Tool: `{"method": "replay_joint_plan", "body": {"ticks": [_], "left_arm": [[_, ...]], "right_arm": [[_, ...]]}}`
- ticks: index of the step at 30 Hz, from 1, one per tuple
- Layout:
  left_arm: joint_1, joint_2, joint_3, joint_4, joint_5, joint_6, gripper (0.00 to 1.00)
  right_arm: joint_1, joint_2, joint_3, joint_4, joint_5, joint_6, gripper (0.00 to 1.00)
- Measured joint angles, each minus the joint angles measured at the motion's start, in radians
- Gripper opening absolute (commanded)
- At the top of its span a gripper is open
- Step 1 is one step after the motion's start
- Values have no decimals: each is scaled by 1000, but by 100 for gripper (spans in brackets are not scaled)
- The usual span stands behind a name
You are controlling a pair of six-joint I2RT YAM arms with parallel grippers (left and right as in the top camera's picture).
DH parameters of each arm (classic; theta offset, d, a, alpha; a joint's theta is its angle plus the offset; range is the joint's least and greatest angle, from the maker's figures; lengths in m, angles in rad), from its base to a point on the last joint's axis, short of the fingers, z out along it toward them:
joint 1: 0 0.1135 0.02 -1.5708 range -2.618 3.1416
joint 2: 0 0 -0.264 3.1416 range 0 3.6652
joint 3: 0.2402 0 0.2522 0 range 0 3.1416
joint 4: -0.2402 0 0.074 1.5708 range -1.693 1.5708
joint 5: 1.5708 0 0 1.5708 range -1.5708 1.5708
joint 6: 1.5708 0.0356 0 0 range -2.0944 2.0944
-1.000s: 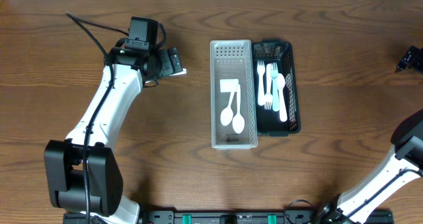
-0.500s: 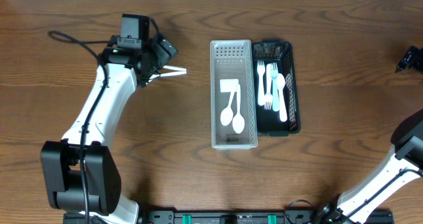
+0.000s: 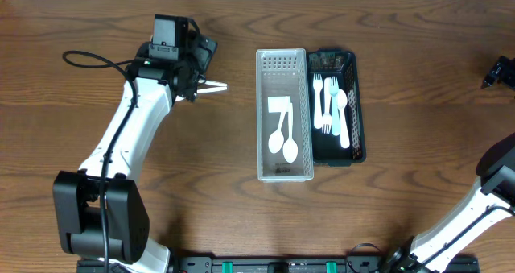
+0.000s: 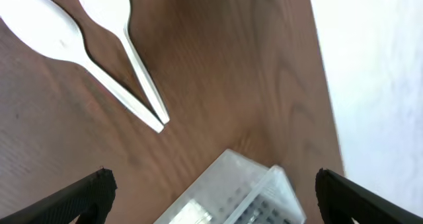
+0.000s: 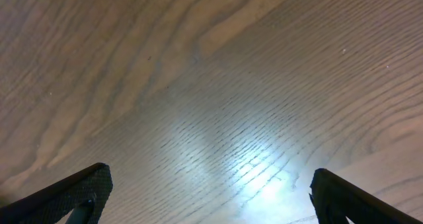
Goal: Pack container
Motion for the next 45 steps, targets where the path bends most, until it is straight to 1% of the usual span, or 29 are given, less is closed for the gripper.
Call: {"method": "replay_joint_plan", "body": {"ticks": [4,7,10,14,17,19,21,23,24,25,26,29,33,38,45], "left_arm": [[2,23,0,-19,-66,-38,98],[13,68,2,-62,-89,-79,98],[26,124,2,-61,-103,-107,98],[32,175,2,-12,-102,-76,98],[32,178,2,-9,-101,-53,97],[32,178,2,-12,-99,-45,71],[32,178,2,-28,-99,-35,59],[32,178,2,-34,-99,-34,34],[32,178,2,-33,-98,-31,28],[32,178,2,-28,-98,-29,13],[32,178,2,-14,-99,-30,9],[32,178,2,64,-100,-20,6],[32,178,2,173,-99,-18,6],[32,182,2,190,-103,-18,6],[32,241,2,191,-103,-18,6]], "right_arm": [[0,0,0,0,0,0,99],[0,0,0,0,0,0,99],[0,0,0,0,0,0,99],[0,0,0,0,0,0,99],[0,0,0,0,0,0,99],[0,0,0,0,0,0,99],[0,0,0,0,0,0,99],[0,0,0,0,0,0,99],[0,0,0,0,0,0,99],[0,0,0,0,0,0,99],[0,0,0,0,0,0,99],[0,0,0,0,0,0,99],[0,0,0,0,0,0,99],[0,0,0,0,0,0,99],[0,0,0,0,0,0,99]]}}
